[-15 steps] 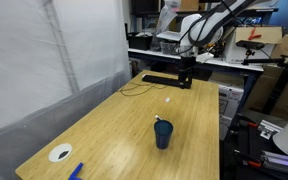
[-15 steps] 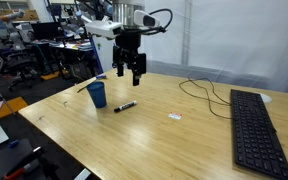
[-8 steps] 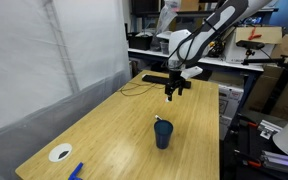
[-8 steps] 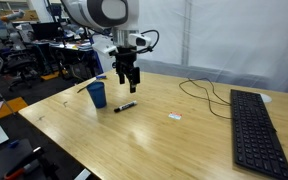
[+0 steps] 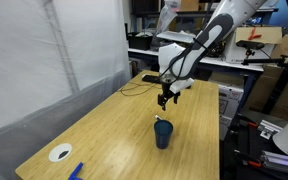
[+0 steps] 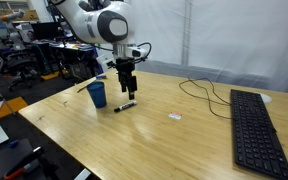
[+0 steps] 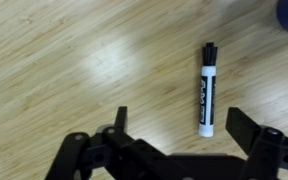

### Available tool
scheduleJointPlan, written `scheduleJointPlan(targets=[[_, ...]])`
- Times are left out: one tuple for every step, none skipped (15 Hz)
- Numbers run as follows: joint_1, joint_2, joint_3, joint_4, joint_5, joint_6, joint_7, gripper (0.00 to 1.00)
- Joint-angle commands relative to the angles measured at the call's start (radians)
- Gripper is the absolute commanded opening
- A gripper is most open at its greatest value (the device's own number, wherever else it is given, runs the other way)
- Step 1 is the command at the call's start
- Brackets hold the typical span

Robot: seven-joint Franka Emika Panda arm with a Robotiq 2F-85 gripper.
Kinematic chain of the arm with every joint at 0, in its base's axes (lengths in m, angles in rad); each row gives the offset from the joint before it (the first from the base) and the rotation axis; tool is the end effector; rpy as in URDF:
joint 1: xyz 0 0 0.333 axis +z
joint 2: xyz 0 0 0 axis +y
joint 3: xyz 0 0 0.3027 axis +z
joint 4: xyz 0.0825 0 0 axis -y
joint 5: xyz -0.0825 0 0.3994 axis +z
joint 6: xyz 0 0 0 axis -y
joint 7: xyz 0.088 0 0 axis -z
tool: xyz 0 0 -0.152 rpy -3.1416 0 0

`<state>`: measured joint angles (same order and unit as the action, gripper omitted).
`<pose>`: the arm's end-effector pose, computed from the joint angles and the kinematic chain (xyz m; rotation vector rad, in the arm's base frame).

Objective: Put the marker in the cup

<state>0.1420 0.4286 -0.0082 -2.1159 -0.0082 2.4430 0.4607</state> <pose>0.5608 0.0750 0.1300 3.0608 -0.4936 -0.1468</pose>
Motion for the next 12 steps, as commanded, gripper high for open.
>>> scheduleJointPlan(targets=[[0.052, 0.063, -0.027, 0.064, -0.027, 0.004, 0.078, 1.0], [0.064, 0.079, -0.028, 0.078, -0.026, 0.004, 0.092, 1.0], [0.076, 0.094, -0.03, 0.093, -0.024, 0.002, 0.105, 1.0], [0.089, 0.107, -0.033, 0.107, -0.026, 0.002, 0.119, 1.0], [0.097, 0.12, -0.033, 0.121, -0.025, 0.0, 0.127, 1.0], [0.105, 0.132, -0.035, 0.137, -0.027, 0.001, 0.133, 1.0], [0.111, 0.142, -0.038, 0.151, -0.029, 0.002, 0.139, 1.0], [0.114, 0.153, -0.041, 0.166, -0.034, 0.004, 0.134, 1.0], [0.113, 0.165, -0.044, 0.182, -0.037, 0.004, 0.124, 1.0], [0.103, 0.174, -0.038, 0.192, -0.032, 0.008, 0.098, 1.0], [0.092, 0.182, -0.031, 0.203, -0.027, 0.01, 0.072, 1.0], [0.084, 0.189, -0.028, 0.208, -0.021, 0.015, 0.047, 1.0]])
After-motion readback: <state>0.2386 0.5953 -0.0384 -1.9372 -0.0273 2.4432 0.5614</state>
